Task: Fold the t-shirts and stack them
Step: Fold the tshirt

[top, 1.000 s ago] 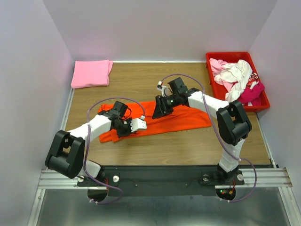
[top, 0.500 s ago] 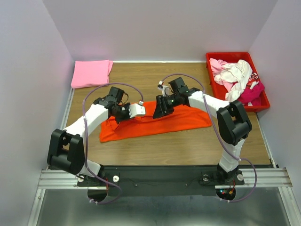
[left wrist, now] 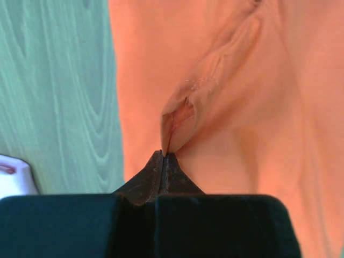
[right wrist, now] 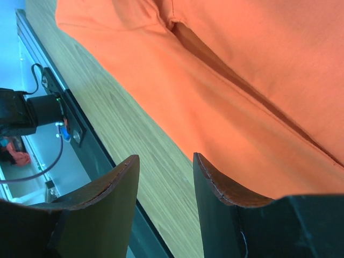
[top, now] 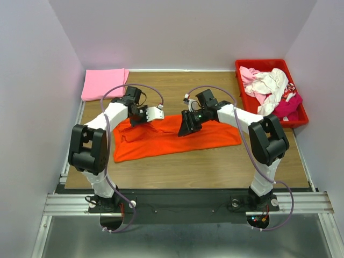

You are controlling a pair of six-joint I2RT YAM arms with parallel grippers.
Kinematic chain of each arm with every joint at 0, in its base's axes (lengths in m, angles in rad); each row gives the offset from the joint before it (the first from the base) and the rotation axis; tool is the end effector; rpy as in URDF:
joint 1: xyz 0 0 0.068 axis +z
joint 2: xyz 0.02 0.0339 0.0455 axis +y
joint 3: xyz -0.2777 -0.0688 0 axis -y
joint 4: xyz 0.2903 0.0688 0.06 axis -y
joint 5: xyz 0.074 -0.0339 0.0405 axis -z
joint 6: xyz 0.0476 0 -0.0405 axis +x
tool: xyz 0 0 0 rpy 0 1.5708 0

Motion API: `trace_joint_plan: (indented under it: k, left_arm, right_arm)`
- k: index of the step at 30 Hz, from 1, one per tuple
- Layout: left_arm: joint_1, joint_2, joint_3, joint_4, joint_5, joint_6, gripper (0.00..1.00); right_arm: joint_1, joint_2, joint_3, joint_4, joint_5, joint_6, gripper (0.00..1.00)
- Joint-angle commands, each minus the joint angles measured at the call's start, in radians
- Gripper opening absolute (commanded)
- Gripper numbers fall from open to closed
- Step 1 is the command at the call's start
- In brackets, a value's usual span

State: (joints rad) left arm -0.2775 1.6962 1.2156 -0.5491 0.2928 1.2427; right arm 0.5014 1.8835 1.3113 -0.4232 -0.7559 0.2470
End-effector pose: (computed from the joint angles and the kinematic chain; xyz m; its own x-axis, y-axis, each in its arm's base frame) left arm 0.3824 -0.1232 0.2055 0.1180 0.9088 -0.4002 0.9110 0.0613 0.4079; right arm 0.3711 0.2406 0.1798 -0.8789 -0.2789 -0.3869 -0.4766 0.5433 0.6911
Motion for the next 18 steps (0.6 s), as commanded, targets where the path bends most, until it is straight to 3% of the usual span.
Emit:
trace_joint_plan:
  k: [1,9,13,18]
  left_arm:
    - [0.006,0.034,0.085,0.006,-0.012,0.052,0.03]
    - [-0.003,0.082,0.136,0.017,-0.018,0.07,0.13]
    - [-0.008,0.095,0.144,0.031,-0.023,0.051,0.33]
    - [0.046,0.071,0.182,0.031,0.02,-0.06,0.4]
  right_arm:
    - [-0.001,-0.04,-0.007,-0.006,-0.007,-0.028,0.5]
    - [-0.007,-0.041,-0.015,-0.012,-0.003,-0.034,0.5]
    - [-0.015,-0.052,-0.02,-0.022,0.004,-0.043,0.5]
    - [-0.041,-0.076,-0.003,-0.097,0.078,-0.139,0.5]
